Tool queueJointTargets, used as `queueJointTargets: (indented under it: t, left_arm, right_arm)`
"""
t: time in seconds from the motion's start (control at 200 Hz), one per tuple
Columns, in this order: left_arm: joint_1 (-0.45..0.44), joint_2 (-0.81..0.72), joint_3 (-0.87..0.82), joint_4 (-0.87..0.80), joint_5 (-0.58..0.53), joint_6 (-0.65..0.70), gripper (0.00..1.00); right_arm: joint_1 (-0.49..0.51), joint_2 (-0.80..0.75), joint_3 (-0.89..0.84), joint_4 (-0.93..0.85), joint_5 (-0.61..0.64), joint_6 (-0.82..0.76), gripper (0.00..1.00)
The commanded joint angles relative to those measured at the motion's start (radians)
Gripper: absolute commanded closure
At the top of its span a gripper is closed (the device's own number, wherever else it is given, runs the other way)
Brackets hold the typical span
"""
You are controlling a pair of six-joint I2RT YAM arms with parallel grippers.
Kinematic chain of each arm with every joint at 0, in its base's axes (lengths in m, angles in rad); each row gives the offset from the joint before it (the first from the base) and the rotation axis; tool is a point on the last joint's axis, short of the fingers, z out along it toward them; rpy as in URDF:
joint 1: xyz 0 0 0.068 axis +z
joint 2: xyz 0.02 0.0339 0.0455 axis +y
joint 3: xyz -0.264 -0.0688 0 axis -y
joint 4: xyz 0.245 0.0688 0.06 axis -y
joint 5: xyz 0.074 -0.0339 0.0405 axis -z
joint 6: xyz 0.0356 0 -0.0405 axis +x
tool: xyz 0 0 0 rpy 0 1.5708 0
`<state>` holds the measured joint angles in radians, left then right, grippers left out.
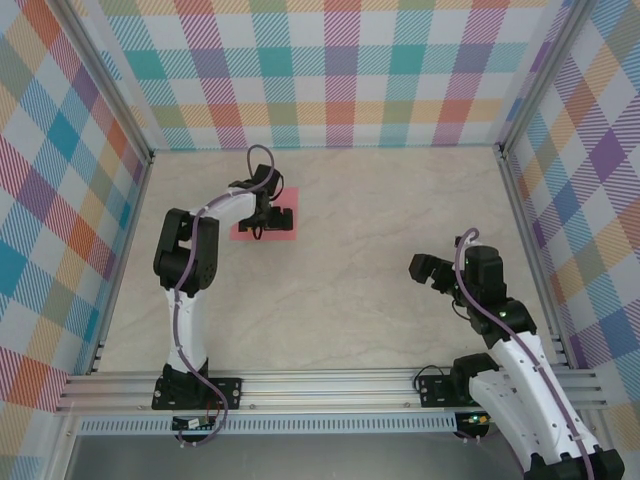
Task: Fold a paper plane with a square sheet of paper (fold left side to right side)
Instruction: Move the square sheet of paper to the center of the table.
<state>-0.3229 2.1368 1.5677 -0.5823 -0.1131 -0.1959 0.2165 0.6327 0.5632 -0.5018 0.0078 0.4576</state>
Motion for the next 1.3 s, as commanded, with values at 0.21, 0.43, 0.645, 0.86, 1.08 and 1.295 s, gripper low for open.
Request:
queueJointTargets:
  t: [0.21,0.43,0.645,0.86,1.08,1.295]
  left_arm:
    - [-0.088,0.005,-0.069,-0.126,-0.038,-0.077,0.00]
    - [-0.172,-0.047,-0.160,-0.107,0.025,-0.143,0.00]
    - [-0.293,-0.100,-0.299,-0.054,0.088,-0.273,0.00]
    - [-0.469,-0.149,-0.431,0.008,0.095,-0.475,0.00]
    - [-0.577,-0.164,-0.423,-0.015,0.082,-0.558,0.00]
    - [-0.581,-0.261,-0.364,-0.020,0.110,-0.543,0.00]
  right_arm:
    - [0.005,-0.006,0.050,-0.047,0.011,0.012,0.00]
    - [0.006,-0.009,0.053,-0.060,0.013,0.017,0.00]
    - [0.006,-0.017,0.044,-0.066,0.024,0.023,0.00]
    - [0.006,-0.011,0.035,-0.064,0.025,0.032,0.00]
    - [0.006,-0.008,0.019,-0.060,0.024,0.037,0.00]
    - [0.007,0.031,0.019,-0.060,0.009,0.038,0.00]
